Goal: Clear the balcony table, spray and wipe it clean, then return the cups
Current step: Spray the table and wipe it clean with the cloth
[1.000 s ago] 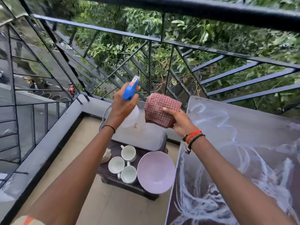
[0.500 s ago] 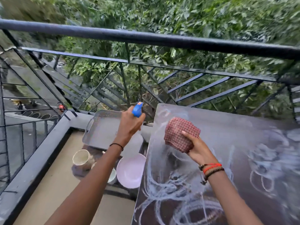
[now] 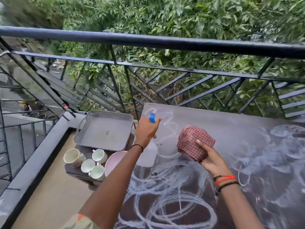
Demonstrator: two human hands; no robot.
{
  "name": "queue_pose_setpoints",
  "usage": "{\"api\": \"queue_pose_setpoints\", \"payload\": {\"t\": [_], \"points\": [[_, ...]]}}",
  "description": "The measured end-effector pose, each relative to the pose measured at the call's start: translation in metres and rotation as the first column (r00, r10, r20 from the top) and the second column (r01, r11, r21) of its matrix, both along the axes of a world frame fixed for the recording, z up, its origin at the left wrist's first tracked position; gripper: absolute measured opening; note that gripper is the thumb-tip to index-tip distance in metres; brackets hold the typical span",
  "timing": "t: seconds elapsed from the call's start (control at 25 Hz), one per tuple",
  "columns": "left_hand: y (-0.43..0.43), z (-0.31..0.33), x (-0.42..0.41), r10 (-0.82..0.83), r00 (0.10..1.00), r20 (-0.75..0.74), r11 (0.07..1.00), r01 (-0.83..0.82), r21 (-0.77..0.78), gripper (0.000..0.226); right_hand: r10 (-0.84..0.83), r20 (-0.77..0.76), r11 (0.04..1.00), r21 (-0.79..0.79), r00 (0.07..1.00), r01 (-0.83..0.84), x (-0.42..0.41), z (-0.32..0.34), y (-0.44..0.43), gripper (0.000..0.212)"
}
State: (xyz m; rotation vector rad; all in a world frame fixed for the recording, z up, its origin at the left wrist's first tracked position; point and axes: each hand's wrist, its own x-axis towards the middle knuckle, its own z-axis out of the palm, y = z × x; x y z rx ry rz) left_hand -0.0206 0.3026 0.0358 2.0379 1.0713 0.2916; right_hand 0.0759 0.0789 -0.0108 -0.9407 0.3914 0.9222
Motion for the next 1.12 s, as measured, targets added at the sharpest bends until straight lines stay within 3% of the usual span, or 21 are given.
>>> {"api": "queue_pose_setpoints", "payload": {"t": [0.12,0.24,0.48,0.64,0.76,0.92,1.04,1.12], "points": [[-0.019,-0.006,0.014,0.003,1.000,-0.015,0.999,-0.003,-0.043,0.052,-0.018,-0.010,1.000,-0.014,1.000,0.018,0.016,-0.004,-0.018,0.041],[-0.049,-0.010,0.020,-0.028,1.000,-0.008,0.995,0.027,-0.095,0.053,-0.014,-0.006,1.000,0.000,1.000,0.014,0.029,-0.006,-0.030,0.057],[-0.102,-0.011,0.009,-0.036,0.999,0.022,0.994,0.038,-0.100,0.059,-0.018,-0.026,0.998,-0.068,1.000,0.016,0.040,-0.028,-0.053,0.029],[-0.113,-0.020,-0.020,-0.042,0.996,0.074,0.983,0.055,-0.177,0.038,-0.006,-0.025,0.996,-0.084,1.000,0.003,0.037,-0.036,-0.058,0.021],[-0.110,-0.019,-0.043,0.065,0.996,0.063,0.976,-0.051,-0.213,0.037,-0.004,-0.015,0.996,-0.087,1.000,0.003,0.033,-0.039,-0.056,0.022],[-0.084,-0.020,-0.075,0.266,0.960,0.091,0.950,-0.245,-0.193,0.049,0.095,0.042,0.986,-0.140,0.995,-0.088,0.035,-0.039,-0.048,0.067],[-0.061,-0.024,-0.087,0.341,0.935,0.094,0.932,-0.323,-0.165,0.052,0.213,0.124,0.971,-0.135,0.969,-0.197,0.047,-0.026,-0.030,0.043],[-0.049,-0.023,-0.088,0.327,0.942,0.081,0.939,-0.314,-0.137,0.054,0.330,0.175,0.941,-0.145,0.928,-0.308,0.058,-0.013,-0.013,0.043]]}}
